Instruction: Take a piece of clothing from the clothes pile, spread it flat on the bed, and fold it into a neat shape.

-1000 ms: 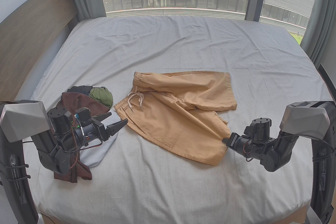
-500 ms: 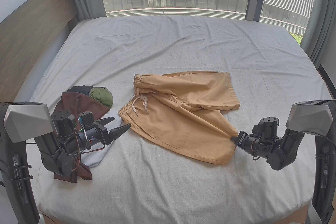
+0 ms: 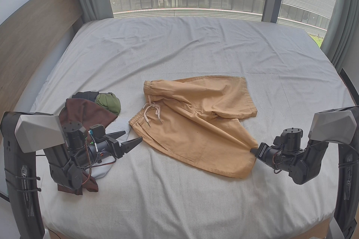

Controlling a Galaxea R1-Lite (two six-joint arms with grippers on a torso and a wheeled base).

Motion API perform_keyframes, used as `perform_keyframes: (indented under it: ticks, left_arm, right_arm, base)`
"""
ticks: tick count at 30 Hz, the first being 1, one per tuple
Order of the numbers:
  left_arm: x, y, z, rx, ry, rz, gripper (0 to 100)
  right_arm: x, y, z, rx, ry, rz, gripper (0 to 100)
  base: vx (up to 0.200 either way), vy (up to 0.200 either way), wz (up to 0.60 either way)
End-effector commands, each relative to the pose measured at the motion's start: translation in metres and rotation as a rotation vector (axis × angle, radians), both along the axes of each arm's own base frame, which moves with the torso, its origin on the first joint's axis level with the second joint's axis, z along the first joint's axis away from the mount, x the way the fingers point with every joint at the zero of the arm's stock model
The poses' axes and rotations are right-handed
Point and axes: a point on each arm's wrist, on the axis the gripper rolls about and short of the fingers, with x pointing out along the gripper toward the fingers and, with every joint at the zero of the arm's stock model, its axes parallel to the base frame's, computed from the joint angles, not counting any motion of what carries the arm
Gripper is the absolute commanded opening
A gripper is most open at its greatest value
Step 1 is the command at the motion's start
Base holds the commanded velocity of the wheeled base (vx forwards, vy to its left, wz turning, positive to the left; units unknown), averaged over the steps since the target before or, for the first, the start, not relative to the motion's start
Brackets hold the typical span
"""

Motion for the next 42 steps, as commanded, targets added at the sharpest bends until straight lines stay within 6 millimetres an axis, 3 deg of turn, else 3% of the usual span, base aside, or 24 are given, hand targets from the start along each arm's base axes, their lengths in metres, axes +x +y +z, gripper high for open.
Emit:
perform_keyframes:
  ticks: [1, 8, 9, 18, 24, 37, 42]
  left_arm:
    - [0.002, -0.001, -0.006, 0.000, 0.016, 0.006, 100]
    - [0.010, -0.005, -0.010, -0.027, 0.030, 0.020, 100]
    - [0.011, -0.005, -0.010, -0.029, 0.029, 0.022, 100]
    - [0.029, -0.007, -0.024, -0.067, 0.047, 0.103, 100]
    - [0.031, -0.013, -0.023, -0.115, 0.109, 0.114, 100]
    - [0.066, -0.022, -0.013, -0.187, 0.175, 0.198, 100]
    - [0.077, -0.025, -0.021, -0.175, 0.198, 0.247, 100]
  right_arm:
    - [-0.001, -0.004, -0.001, -0.005, 0.003, -0.008, 0]
    - [-0.001, -0.004, -0.001, 0.007, -0.002, 0.013, 0]
    - [-0.001, -0.004, -0.001, 0.007, -0.005, 0.013, 100]
    - [0.002, -0.017, 0.018, 0.038, -0.210, -0.022, 100]
    - [0.006, -0.020, 0.016, 0.062, -0.219, -0.028, 100]
    - [0.008, -0.018, 0.018, 0.123, -0.210, -0.031, 100]
    - [0.009, -0.018, 0.018, 0.124, -0.217, -0.030, 100]
  base:
    - [0.000, 0.000, 0.00]
    - [0.000, 0.000, 0.00]
    - [0.000, 0.000, 0.00]
    - [0.000, 0.000, 0.00]
    - [0.000, 0.000, 0.00]
    - [0.000, 0.000, 0.00]
    - [0.000, 0.000, 0.00]
